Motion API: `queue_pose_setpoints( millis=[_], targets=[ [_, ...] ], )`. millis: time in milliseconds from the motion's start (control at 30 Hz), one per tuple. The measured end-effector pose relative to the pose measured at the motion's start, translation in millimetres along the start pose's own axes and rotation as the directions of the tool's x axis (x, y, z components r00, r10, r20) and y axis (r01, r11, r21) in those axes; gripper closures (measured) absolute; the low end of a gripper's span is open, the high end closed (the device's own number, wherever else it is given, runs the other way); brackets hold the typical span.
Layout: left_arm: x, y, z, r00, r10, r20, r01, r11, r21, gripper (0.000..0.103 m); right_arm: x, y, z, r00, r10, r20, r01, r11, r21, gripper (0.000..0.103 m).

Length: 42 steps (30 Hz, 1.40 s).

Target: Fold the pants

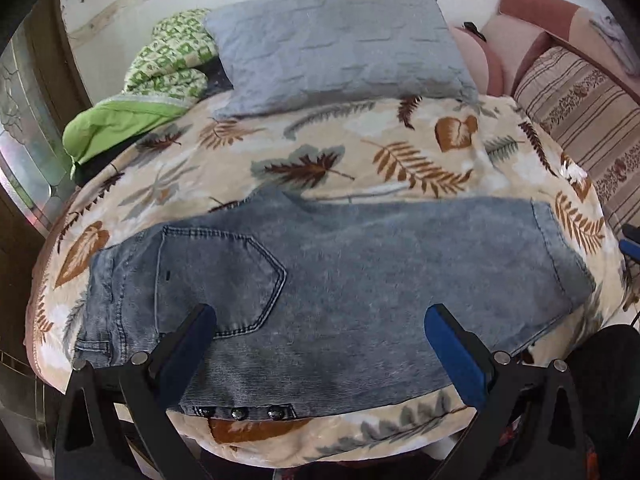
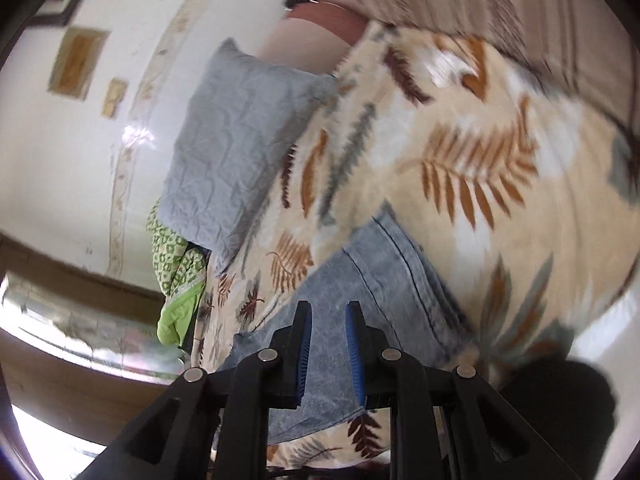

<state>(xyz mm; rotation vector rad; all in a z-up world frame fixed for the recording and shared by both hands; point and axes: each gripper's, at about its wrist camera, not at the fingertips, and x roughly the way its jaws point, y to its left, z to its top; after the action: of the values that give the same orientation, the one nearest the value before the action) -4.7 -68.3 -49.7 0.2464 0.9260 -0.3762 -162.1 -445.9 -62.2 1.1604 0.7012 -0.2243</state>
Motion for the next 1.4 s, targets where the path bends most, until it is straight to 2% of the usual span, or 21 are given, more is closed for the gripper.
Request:
queue_pose_setpoints(
  millis=[133,233,367,467,667,800,1033,1300,1400],
  targets=[
    [14,7,-15,0.999,-0.037,-0.032,0.036,0.999,-0.020,0.000,21,-21,-13,0.999,-0.034,-0.039,0.037,0.996,0.081,0.083],
    [19,7,-27,0.998,-0.048,-0.047,0.048,0.999,-0.008,0.000,32,-28,-21,0.998,-0.018,-0.053,0.023,0.995,0.098,0.082],
    [19,4,-29,0.998,-0.050,-0.045,0.051,0.999,0.006,0.000,48,-27,-32,0.996,-0.031,-0.086,0.036,0.998,0.056,0.067],
    [19,-1,-28,0.999,-0.029,-0.033,0.030,0.999,0.022,0.000,55,-33,-40,0.995,-0.035,-0.097,0.042,0.996,0.073,0.038],
    [24,-6,-21,0.999,0.003,-0.041,-0.001,0.999,0.032,0.000,67,-42,-45,0.989,-0.070,-0.131,0.079,0.995,0.064,0.038],
    [16,-11,-14,0.999,0.034,-0.006,-0.034,0.998,0.050,0.000,72,-57,-43,0.989,-0.074,-0.129,0.086,0.992,0.092,0.038],
    [-1,-25,0,0.993,0.087,0.081,-0.095,0.990,0.099,0.000,76,-58,-38,0.995,-0.034,-0.095,0.038,0.998,0.045,0.036],
    [-17,-35,13,0.985,0.112,0.130,-0.126,0.986,0.105,0.000,75,-58,-32,0.997,0.040,-0.067,-0.039,0.999,0.013,0.037],
    [-21,-37,16,0.982,0.118,0.144,-0.135,0.985,0.109,0.000,70,-51,-33,0.997,0.067,-0.048,-0.069,0.997,-0.035,0.037]
  ],
)
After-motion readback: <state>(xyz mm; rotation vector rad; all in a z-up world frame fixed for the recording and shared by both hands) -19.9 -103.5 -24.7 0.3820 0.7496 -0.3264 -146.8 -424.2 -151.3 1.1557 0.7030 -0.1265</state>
